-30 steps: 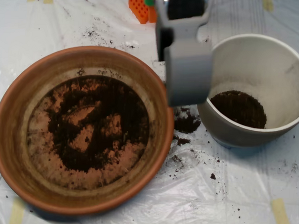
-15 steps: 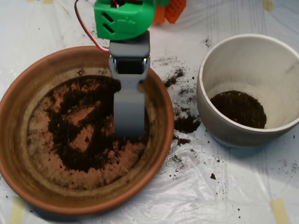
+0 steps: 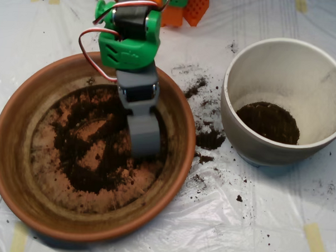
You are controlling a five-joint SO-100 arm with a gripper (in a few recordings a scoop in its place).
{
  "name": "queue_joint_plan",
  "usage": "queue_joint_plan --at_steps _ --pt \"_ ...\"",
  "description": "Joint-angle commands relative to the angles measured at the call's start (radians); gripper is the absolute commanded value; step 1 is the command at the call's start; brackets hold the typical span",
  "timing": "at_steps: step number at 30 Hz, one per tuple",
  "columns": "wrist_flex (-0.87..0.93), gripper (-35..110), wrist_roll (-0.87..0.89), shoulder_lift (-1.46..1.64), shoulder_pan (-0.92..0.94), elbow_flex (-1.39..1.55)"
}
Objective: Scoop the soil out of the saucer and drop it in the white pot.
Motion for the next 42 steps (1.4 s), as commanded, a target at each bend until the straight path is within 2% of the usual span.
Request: queue_joint_plan --at_steps 1,17,19,31,38,41,42 --pt "-0.005 38 -0.057 0.012 0.02 0.003" --pt "0.049 28 -0.196 -0.049 -0.026 0.009" --pt "0.032 22 -0.196 -0.035 -0.023 0.023" --pt "-0.103 22 -0.244 0.017 0.032 0.083" --pt "-0.109 18 -0.267 0.018 0.029 0.11" --pt "-0.086 10 -0.29 0.023 0.028 0.114" --pt "-0.084 0 -0.29 0.026 0.026 0.115"
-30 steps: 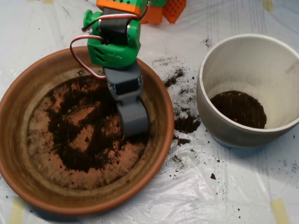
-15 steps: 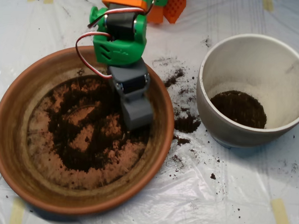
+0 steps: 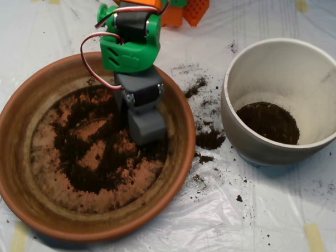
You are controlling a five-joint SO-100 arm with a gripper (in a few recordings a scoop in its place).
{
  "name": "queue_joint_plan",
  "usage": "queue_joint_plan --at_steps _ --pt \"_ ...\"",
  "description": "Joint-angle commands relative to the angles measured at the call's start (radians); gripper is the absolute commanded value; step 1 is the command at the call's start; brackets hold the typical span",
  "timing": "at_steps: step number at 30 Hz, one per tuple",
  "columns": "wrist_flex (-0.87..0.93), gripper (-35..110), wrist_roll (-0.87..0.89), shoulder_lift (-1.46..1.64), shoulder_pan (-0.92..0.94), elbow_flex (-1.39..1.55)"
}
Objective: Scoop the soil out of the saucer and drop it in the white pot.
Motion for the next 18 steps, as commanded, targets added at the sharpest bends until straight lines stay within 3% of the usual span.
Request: queue_joint_plan --at_steps 1,8,18 --pt "0.043 0 -0.018 0.031 0.025 0.032" --pt "0.106 0 0.014 0.173 -0.003 0.066" --pt "0.36 -1 0.41 0.239 -0.095 -0.373"
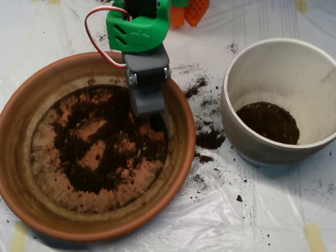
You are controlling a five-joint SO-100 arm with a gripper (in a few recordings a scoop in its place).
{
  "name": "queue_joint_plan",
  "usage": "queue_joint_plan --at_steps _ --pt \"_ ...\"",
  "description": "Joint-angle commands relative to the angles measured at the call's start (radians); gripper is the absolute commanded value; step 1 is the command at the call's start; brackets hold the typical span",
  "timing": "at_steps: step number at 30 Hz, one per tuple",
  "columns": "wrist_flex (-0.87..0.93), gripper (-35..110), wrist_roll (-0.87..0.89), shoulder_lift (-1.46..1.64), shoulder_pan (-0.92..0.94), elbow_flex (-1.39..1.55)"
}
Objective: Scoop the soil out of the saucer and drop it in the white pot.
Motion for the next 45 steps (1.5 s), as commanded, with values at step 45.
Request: queue_joint_plan --at_steps 45 --pt "0.552 28 0.39 -0.19 -0.629 -0.933"
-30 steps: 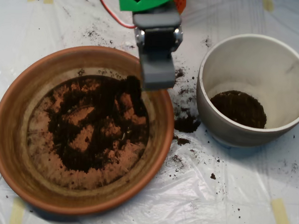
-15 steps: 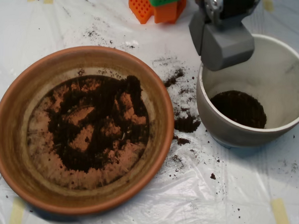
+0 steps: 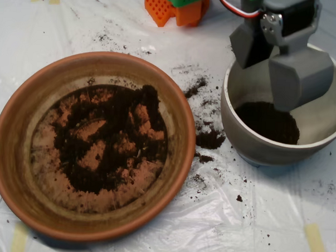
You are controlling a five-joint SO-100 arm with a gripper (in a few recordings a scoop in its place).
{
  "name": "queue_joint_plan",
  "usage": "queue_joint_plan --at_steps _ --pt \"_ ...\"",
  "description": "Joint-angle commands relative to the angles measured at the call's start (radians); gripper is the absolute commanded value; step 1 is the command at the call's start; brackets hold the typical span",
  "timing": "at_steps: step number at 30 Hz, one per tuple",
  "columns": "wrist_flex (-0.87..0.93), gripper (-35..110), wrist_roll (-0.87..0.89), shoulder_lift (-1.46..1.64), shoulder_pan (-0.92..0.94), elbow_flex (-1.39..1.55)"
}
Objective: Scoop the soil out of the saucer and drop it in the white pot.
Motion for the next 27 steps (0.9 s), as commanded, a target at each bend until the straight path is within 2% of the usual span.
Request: queue_joint_plan --at_steps 1,14,22,27 --pt "-0.006 31 -0.006 0.067 0.0 -0.017" --pt "-0.012 35 0.029 0.132 0.046 -0.026" --pt "-0.014 34 0.003 0.161 0.265 -0.029" --pt "-0.078 37 -0.051 0.163 0.437 0.117"
